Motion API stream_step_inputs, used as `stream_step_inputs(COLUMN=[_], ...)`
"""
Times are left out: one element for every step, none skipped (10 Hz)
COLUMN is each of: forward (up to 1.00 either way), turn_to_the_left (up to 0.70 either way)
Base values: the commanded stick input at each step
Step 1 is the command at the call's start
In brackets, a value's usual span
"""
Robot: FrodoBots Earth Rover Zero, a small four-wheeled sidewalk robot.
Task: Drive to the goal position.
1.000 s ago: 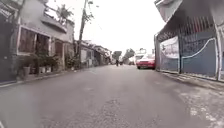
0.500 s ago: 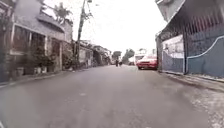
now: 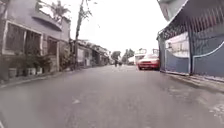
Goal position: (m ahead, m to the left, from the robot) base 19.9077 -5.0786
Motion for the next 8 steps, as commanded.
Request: stream_step_inputs(forward=[0.70,0.70,0.70,0.70,0.70,0.70,0.70,0.70], turn_to_the_left=[0.00,0.00,0.00,0.00,-0.05,-0.13,-0.35,-0.35])
